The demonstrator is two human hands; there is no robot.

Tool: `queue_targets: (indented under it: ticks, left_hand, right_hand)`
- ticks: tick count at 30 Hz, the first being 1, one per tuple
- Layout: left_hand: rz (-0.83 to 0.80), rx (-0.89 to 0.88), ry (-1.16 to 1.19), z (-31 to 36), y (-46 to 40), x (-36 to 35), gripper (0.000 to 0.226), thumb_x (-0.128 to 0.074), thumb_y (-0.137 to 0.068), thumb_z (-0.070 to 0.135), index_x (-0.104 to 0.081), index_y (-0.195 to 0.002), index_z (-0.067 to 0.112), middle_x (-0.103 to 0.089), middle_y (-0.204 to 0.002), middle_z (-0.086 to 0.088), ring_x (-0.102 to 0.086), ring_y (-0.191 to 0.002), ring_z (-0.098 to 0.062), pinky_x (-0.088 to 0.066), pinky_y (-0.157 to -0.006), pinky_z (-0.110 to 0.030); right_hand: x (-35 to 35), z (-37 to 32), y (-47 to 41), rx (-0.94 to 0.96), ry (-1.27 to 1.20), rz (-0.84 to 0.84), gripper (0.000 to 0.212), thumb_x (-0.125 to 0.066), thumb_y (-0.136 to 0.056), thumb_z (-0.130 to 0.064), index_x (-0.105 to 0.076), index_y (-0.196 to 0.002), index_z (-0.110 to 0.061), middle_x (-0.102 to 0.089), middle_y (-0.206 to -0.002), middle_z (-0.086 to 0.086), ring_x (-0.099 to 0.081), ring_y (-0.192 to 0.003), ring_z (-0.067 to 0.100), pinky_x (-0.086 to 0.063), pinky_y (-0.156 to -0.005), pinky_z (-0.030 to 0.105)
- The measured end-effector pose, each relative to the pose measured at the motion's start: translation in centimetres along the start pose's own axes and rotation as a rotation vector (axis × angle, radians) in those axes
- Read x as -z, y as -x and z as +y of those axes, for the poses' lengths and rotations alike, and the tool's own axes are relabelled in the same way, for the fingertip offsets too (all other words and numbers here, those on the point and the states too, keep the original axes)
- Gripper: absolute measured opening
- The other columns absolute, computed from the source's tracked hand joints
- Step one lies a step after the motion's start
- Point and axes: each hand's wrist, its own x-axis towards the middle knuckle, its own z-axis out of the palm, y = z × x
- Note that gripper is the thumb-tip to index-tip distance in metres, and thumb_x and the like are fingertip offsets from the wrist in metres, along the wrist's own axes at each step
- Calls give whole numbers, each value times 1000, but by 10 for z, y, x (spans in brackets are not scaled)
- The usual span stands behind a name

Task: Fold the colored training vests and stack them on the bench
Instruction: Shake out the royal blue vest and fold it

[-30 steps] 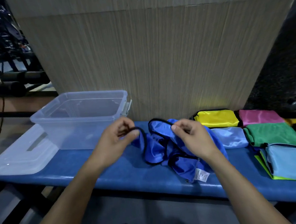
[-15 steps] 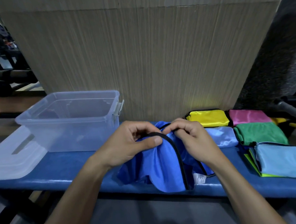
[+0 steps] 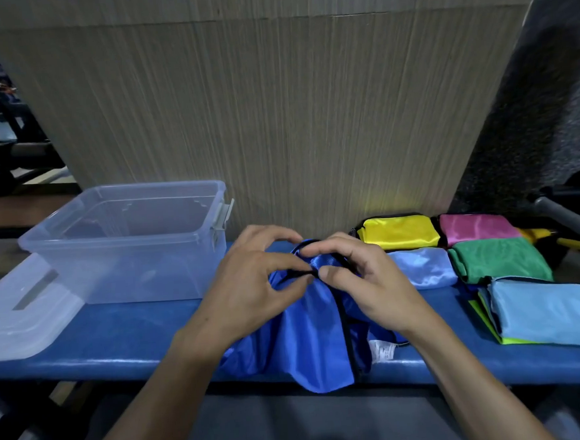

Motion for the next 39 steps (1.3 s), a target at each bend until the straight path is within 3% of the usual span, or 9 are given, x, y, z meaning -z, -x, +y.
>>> queue_targets:
  ticks: [4, 7, 10, 17, 20, 26, 29, 36, 39]
  left_hand:
    - [105, 45, 70, 1, -1, 1, 6, -73, -89, 24, -79, -92, 25, -72, -91, 15, -68, -87, -6, -55, -78, -34]
    - [138, 161, 361, 5, -3, 7, 11, -74, -91, 10, -78, -89, 20, -75, -88, 6, -72, -86, -13, -54, -79, -24]
    - [193, 213, 467, 9, -4, 10, 12, -72, -91, 8, -77, -88, 19, -75, -87, 3, -72, -83, -12, -52, -76, -20]
    - [497, 423, 638, 13, -16, 39, 14, -73, -92, 13, -77, -85, 24, -76, -80, 11, -66, -77, -2, -51, -79, -21]
    - [537, 354, 639, 22, -33, 76, 14, -73, -92, 13, -77, -84, 24, -74, -77, 15, -65, -76, -2, -51, -77, -22]
    - [678, 214, 645, 50, -80, 175, 21, -75, -88, 15, -77, -70, 27, -69, -67, 17, -58, -67, -2, -50, -70, -23]
    - [756, 185, 661, 61, -97, 221, 18, -76, -85, 19, -75, -69, 25, -68, -65, 17, -57, -69, -5, -50, -74, -24]
    - [669, 278, 520, 51, -93, 259, 28, -75, -89, 21, -76, -63, 29, -63, -59, 14, -52, -64, -8, -42, -65, -24]
    - [454, 377, 540, 44, -81, 261, 28, -71, -93, 16, -77, -66, 20, -67, -59, 14, -54, -52, 1, -43, -58, -18]
  right_hand:
    - [1, 0, 4, 14, 67, 9, 24, -69, -92, -18, -73, -115, -22, -68, -109, -13, -63, -111, 12, -42, -92, 20]
    - [0, -1, 8, 14, 104, 25, 19, -80, -88, -25, -71, -105, -23, -65, -97, -16, -63, -96, 7, -42, -85, 18]
    - [-5, -3, 10, 89, 137, 28, 21, -82, -86, -25, -61, -82, -21, -52, -77, -15, -49, -74, 6, -37, -70, 21]
    - [-10, -13, 28, 81, 213, 5, 21, -75, -89, -32, -59, -76, -25, -55, -74, -12, -47, -65, 9, -40, -65, 30]
    - [-4, -22, 34, 81, 305, -10, 23, -71, -88, -40, -59, -76, -25, -57, -76, -8, -53, -67, 16, -44, -68, 40]
    - [27, -59, 31, 121, 455, 53, 30, -65, -81, -50, -62, -69, -23, -59, -68, -2, -53, -63, 20, -41, -66, 25]
    - [55, -89, 25, 114, 463, 99, 26, -67, -82, -50, -64, -71, -27, -61, -68, -4, -56, -60, 17, -46, -65, 37]
    - [121, -153, 3, 56, 233, 142, 29, -73, -93, -13, -62, -67, -4, -45, -57, -4, -38, -53, 4, -28, -49, 20]
    - [136, -168, 0, 19, 78, 210, 30, -67, -93, -2, -61, -63, -2, -50, -58, -5, -43, -56, 2, -31, -51, 15]
